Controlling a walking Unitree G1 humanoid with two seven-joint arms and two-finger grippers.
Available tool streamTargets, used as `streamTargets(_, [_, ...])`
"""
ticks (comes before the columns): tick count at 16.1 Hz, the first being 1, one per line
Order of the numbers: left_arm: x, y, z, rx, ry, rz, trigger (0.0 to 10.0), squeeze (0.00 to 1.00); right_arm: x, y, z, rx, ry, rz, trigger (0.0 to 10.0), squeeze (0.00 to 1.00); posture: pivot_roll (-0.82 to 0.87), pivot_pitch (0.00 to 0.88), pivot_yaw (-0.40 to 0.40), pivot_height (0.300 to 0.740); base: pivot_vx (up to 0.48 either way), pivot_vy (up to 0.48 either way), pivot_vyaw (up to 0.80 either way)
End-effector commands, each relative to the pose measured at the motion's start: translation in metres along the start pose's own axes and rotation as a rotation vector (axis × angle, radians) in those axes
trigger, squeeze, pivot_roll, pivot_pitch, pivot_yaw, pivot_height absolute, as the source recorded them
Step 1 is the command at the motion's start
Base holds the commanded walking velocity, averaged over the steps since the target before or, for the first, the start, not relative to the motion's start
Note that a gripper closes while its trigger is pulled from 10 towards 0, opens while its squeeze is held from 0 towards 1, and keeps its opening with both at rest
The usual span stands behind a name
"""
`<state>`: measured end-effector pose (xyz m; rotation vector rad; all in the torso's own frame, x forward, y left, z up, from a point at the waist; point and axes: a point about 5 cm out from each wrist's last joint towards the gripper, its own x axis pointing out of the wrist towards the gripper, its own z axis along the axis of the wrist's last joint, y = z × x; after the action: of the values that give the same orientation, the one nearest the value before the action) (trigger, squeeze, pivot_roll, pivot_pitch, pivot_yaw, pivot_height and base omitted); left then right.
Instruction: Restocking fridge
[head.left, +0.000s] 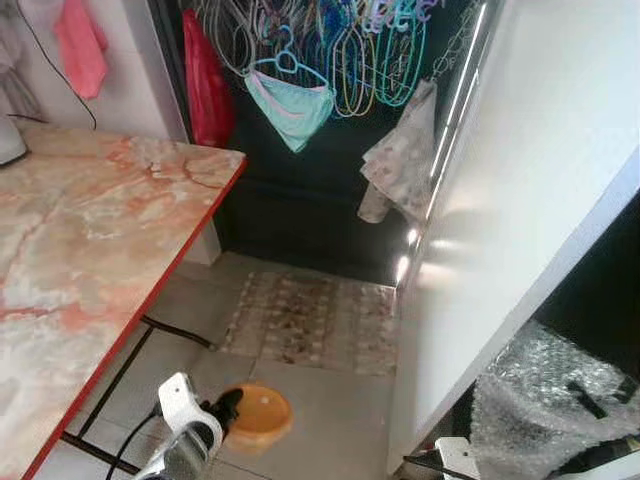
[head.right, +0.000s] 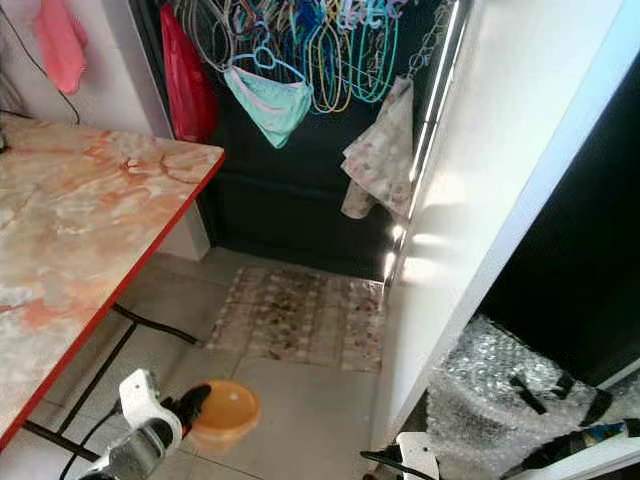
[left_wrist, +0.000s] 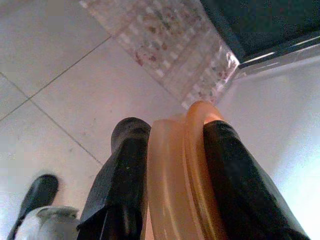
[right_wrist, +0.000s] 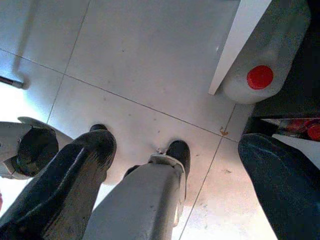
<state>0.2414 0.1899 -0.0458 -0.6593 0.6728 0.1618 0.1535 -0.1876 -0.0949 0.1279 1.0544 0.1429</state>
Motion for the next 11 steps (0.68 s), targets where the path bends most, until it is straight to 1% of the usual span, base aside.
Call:
streamTargets(1, [-0.001, 0.005, 0.002, 0.01, -0.009, 0.029, 10.0, 0.0, 0.0, 0.001, -0.002, 0.003, 0.01, -0.008, 10.0, 0.0, 0.03, 0.0, 0.016, 0.74, 0.0, 0.0, -0.79])
streamTargets(2, [-0.001, 0.007, 0.001, -0.006, -0.014, 0.036, 10.0, 0.0, 0.0, 0.001, -0.002, 0.006, 0.01, -0.011, 10.0, 0.0, 0.03, 0.0, 0.017, 0.74, 0.0, 0.0, -0.79])
streamTargets(3, [-0.003, 0.01, -0.003, -0.023, -0.007, 0.045, 10.0, 0.0, 0.0, 0.001, -0.002, 0.007, 0.01, -0.014, 10.0, 0.0, 0.04, 0.0, 0.013, 0.74, 0.0, 0.277, -0.79])
streamTargets(5, [-0.004, 0.014, -0.007, -0.016, 0.006, 0.063, 10.0, 0.0, 0.0, 0.001, -0.002, 0.006, 0.011, -0.016, 10.0, 0.0, 0.04, 0.0, 0.012, 0.74, 0.0, 0.272, -0.79])
streamTargets(6, [-0.007, 0.02, -0.011, -0.01, 0.014, 0.087, 10.0, 0.0, 0.0, 0.001, -0.002, 0.002, 0.013, -0.019, 10.0, 0.0, 0.03, 0.0, 0.012, 0.74, 0.0, 0.0, -0.79])
streamTargets(8, [-0.008, 0.023, -0.013, -0.024, 0.021, 0.099, 10.0, 0.0, 0.0, 0.0, -0.001, -0.002, 0.014, -0.022, 10.0, 0.0, 0.04, 0.0, 0.011, 0.74, 0.0, 0.0, -0.79])
streamTargets(11, [-0.008, 0.022, -0.015, -0.015, 0.026, 0.099, 10.0, 0.0, 0.0, 0.0, -0.002, -0.003, 0.017, -0.025, 10.0, 0.0, 0.03, 0.0, 0.01, 0.74, 0.0, 0.352, -0.79])
